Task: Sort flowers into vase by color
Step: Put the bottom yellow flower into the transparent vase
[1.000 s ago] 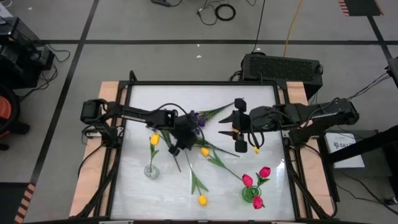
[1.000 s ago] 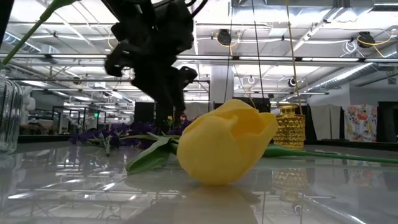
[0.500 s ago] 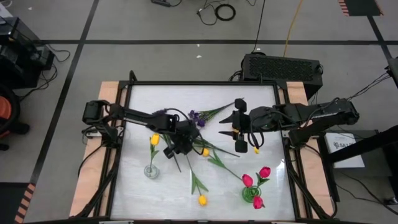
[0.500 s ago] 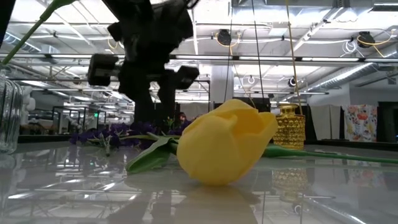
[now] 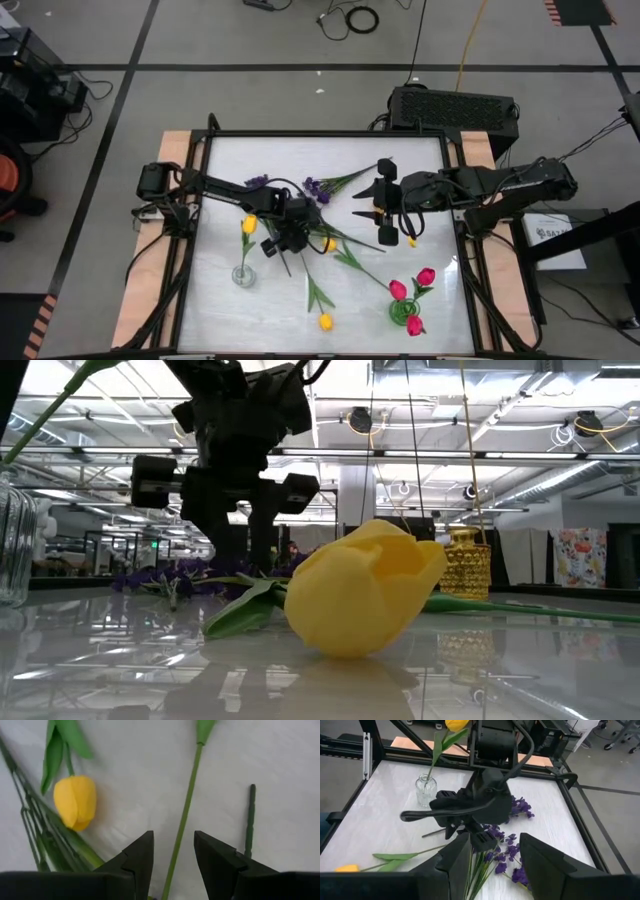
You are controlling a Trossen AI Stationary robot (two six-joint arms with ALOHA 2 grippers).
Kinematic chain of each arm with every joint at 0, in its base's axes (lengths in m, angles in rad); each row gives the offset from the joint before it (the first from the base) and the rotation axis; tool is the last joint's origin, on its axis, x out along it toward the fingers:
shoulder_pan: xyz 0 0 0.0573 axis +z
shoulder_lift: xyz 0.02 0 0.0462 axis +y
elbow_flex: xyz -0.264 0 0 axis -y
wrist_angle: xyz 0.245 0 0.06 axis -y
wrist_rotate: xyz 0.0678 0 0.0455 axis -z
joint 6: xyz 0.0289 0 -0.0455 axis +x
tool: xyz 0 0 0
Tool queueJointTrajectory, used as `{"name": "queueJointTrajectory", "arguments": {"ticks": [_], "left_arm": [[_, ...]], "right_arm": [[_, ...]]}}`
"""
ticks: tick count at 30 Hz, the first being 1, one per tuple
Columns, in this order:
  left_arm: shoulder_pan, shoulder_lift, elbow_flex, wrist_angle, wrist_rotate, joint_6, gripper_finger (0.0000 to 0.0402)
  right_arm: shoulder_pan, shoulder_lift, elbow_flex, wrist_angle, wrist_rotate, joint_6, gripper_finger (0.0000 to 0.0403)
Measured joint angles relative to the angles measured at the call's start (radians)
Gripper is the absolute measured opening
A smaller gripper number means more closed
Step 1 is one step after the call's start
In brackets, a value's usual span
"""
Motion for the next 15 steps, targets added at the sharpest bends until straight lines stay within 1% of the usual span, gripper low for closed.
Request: {"name": "queueJointTrajectory", "arguments": {"ticks": [5,9,15], "left_arm": [[-0.011,0.000,0.000,-0.002,-0.012,0.014,0.0147],[-0.012,0.000,-0.002,0.000,-0.057,0.018,0.0147],[-0.012,-0.001,-0.018,-0.002,-0.057,0.033,0.0147]], "right_arm": [[0.000,0.000,0.000,0.000,0.000,0.000,0.0164],[0.000,0.000,0.000,0.000,0.000,0.000,0.0164],[0.000,0.000,0.000,0.000,0.000,0.004,0.0164]]}}
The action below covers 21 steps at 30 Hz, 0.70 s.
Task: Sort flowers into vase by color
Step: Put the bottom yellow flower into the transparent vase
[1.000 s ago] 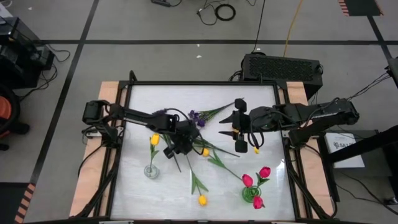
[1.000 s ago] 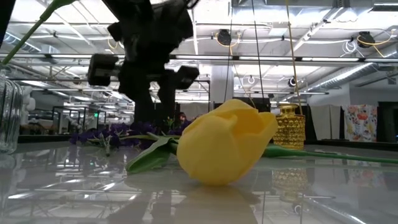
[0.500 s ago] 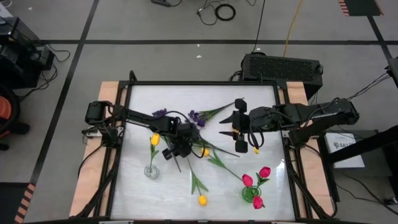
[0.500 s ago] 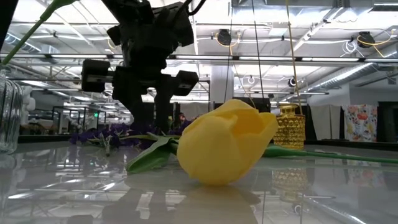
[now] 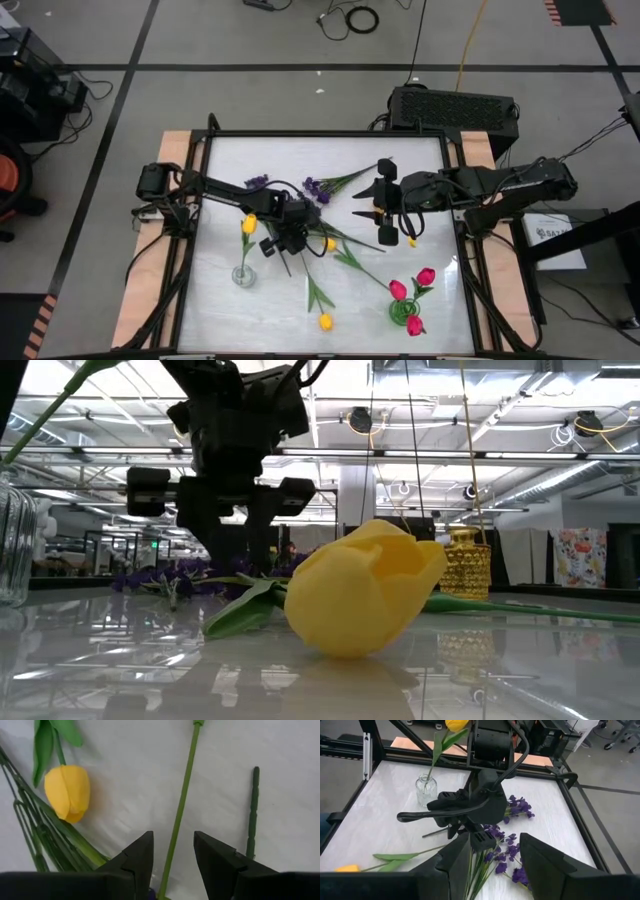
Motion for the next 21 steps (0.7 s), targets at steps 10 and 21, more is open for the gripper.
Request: {"name": "queueJointTrajectory", "arguments": {"ticks": [10,21], "left_arm": [[0.000,0.044,0.001,0.014,-0.001,0.007,0.0098],[0.000,0.051,0.000,0.006,-0.007,-0.012,0.0010]], "right_arm": [[0.000,0.000,0.000,0.000,0.000,0.000,0.0164],[0.000,0.000,0.000,0.000,0.000,0.002,0.0164]]}}
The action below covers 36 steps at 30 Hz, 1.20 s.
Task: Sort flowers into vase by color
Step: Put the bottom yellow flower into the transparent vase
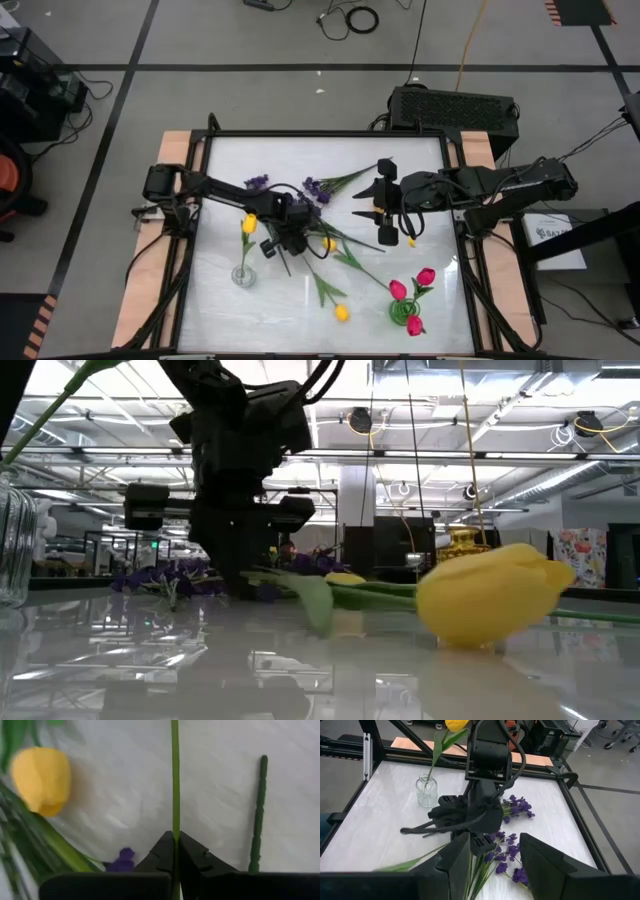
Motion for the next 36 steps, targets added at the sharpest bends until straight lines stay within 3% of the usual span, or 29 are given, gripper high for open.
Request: {"name": "queueJointTrajectory", "arguments": {"ticks": [7,13,24,29,36], "left_arm": [[0.001,-0.065,0.002,-0.049,-0.006,-0.016,0.0006],[0.003,-0.198,0.007,-0.122,-0.104,-0.025,0.0005],[0.026,-0.504,0.007,-0.201,-0.449,-0.070,0.0004],[0.040,-0.606,0.007,-0.212,-0.658,-0.072,0.0003],[0.048,-0.727,0.035,-0.177,-0.836,-0.225,0.0003]], "right_arm": [[0.000,0.000,0.000,-0.003,0.000,0.000,0.0164],[0.001,0.000,0.000,-0.002,0.000,0.003,0.0164],[0.005,0.000,0.000,0.023,-0.001,0.003,0.0164],[0.022,0.000,0.000,0.028,-0.001,0.003,0.0164],[0.039,0.000,0.000,0.029,0.000,0.007,0.0164]]}}
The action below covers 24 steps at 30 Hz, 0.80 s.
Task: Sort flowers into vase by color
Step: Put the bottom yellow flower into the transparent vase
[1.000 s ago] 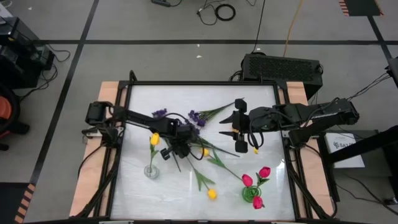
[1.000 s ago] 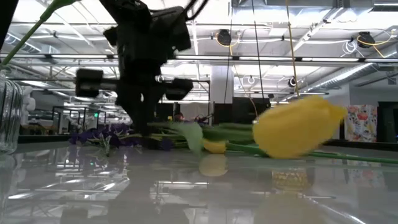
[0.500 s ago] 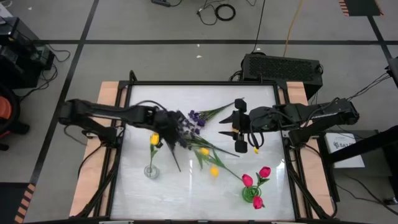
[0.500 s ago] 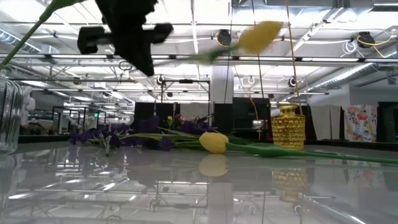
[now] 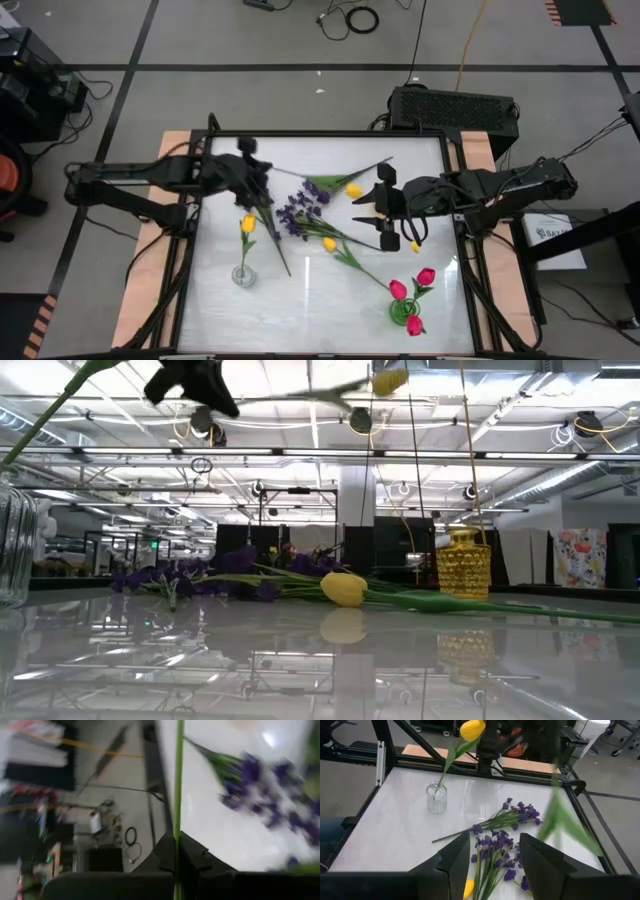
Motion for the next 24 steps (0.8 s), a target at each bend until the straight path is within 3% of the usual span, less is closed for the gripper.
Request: {"name": "queueJointTrajectory", "arguments": {"ticks": [7,13,15,18,24], "left_arm": [[-0.003,-0.134,0.045,0.022,-0.015,-0.324,0.0003],[-0.047,-0.237,0.049,0.041,0.080,-0.549,0.0003],[-0.077,-0.256,0.049,0.062,0.116,-0.623,0.0003],[-0.151,-0.265,0.049,0.108,0.137,-0.675,0.0003],[-0.308,-0.193,0.049,0.282,0.127,-0.644,0.0003]], "right_arm": [[0.000,0.008,0.000,0.104,0.003,-0.012,0.0164],[-0.001,0.061,0.000,0.312,0.005,-0.065,0.0164],[-0.006,0.085,0.000,0.414,0.048,-0.059,0.0164],[-0.016,0.121,0.001,0.558,0.091,-0.059,0.0164],[-0.056,0.228,0.143,0.621,0.029,-0.095,0.0164]]}}
